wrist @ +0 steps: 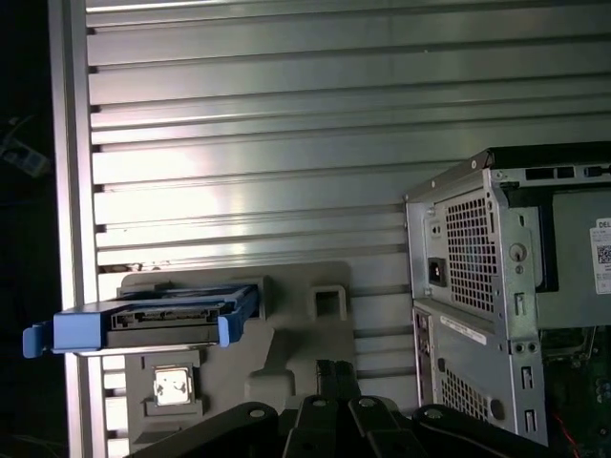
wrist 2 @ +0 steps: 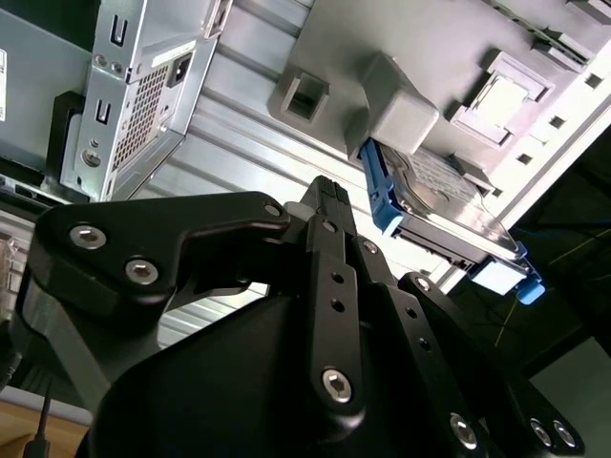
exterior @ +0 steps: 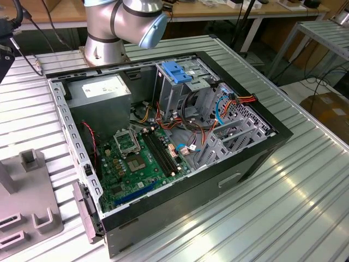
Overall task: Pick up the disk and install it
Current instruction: 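Reach for the disk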
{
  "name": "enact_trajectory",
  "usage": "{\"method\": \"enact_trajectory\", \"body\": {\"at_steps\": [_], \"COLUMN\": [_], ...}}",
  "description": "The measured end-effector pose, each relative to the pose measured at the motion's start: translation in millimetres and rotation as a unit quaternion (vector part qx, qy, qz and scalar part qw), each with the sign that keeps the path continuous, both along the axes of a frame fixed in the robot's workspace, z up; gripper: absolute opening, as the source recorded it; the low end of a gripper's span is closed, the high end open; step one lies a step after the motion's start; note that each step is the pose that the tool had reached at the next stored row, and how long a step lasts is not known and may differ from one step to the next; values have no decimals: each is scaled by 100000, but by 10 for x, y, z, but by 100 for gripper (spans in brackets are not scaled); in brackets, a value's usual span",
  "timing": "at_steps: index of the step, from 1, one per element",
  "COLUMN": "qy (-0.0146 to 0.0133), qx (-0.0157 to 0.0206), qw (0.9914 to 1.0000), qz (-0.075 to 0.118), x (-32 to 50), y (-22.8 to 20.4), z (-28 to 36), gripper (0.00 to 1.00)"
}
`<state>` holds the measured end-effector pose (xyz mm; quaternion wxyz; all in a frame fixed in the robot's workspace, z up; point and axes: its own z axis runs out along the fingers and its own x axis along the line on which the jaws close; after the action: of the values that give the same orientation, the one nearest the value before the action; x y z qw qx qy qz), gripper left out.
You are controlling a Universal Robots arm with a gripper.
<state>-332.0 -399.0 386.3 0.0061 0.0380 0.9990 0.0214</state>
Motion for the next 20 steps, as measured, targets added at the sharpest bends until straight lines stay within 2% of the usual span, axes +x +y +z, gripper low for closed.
{"method": "enact_trajectory", "body": {"at_steps": [20], "qy": [16], "qx": [3], "qw": [100000], "qz": [-2], "x": [-211], "y": [0], "z": [-7], "gripper": [10]}}
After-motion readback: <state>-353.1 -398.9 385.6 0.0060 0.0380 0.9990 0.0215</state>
